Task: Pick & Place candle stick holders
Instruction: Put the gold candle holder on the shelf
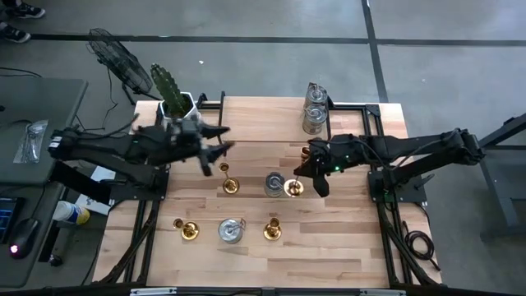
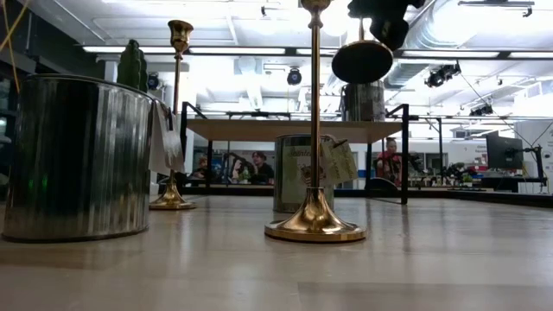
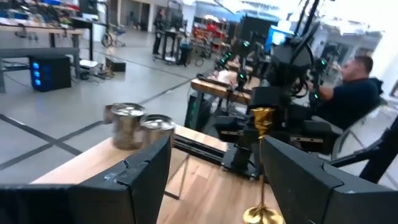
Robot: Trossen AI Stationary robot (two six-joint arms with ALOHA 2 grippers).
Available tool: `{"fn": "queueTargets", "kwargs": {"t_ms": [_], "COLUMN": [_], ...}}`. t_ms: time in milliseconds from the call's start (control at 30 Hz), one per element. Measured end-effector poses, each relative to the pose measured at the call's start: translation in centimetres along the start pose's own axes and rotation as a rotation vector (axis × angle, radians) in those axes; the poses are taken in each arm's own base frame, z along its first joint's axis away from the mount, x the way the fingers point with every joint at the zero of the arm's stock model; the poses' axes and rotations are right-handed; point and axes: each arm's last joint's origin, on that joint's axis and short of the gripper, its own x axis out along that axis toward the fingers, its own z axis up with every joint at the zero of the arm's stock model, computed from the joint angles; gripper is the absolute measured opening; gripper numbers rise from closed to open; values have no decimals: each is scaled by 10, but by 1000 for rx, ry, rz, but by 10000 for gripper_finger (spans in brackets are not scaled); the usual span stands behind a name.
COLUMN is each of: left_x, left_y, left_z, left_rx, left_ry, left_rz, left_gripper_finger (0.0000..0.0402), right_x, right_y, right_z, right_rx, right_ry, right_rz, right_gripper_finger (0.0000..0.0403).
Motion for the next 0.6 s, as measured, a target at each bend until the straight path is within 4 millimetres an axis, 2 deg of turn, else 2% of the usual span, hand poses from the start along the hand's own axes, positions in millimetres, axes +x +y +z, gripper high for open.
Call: {"fn": "queueTargets", "kwargs": {"t_ms": [267,433,600], "left_x": [66,94,113], "left_y": [-35,-50,-58], "left_z": [-2,-10,-21], "left_rx": [15,5,-32], "left_ry": [67,108,92], "left_rz": [-12,-71,-101], "left_gripper_finger": [246,246,246], "right_x": [0,0,0], "right_y": [-1,-1,0], "right_z": [-1,-1,-1], "right_rx": [1,-7,-19], "right_ry": [12,9,8], "right_rz": [-6,-5,-2], "right_gripper_finger": [7,10,7]}}
